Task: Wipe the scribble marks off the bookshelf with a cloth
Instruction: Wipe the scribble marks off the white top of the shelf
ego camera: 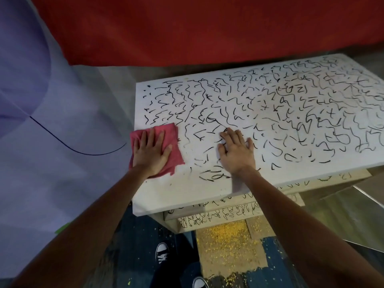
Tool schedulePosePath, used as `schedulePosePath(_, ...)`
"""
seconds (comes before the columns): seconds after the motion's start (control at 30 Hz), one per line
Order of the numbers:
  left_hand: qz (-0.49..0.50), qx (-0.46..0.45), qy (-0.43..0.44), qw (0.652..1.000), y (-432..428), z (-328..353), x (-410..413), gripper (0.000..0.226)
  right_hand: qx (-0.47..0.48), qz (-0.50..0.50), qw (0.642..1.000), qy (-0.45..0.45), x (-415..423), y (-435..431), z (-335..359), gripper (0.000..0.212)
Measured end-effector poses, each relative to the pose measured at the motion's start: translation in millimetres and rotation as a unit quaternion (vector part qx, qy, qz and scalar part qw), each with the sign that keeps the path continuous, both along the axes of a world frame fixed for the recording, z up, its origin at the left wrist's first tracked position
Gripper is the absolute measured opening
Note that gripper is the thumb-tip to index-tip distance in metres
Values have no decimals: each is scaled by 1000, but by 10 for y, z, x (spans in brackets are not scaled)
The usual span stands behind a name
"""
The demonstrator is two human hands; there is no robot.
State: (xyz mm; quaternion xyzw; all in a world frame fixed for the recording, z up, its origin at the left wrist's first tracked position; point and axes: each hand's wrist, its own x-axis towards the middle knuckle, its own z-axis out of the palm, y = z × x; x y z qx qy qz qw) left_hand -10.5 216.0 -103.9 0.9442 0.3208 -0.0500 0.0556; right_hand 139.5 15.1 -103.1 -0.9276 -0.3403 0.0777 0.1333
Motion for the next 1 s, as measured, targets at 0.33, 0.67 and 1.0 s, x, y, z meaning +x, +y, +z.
schedulePosePath(0.33, -87, 18, -28, 996, -700, -140, -721, 73, -5, 9, 1000, 1, -11, -21, 12, 48)
schedulePosePath(0.67, -46, 5, 26, 999, -96, -34, -175, 84, 11, 3, 1000, -4, 5, -10, -29, 47)
schedulePosePath(1.0, 145, -368, -418, 818, 661, 94, -159, 31, 98, 145, 984, -39, -875, 1245, 240, 75)
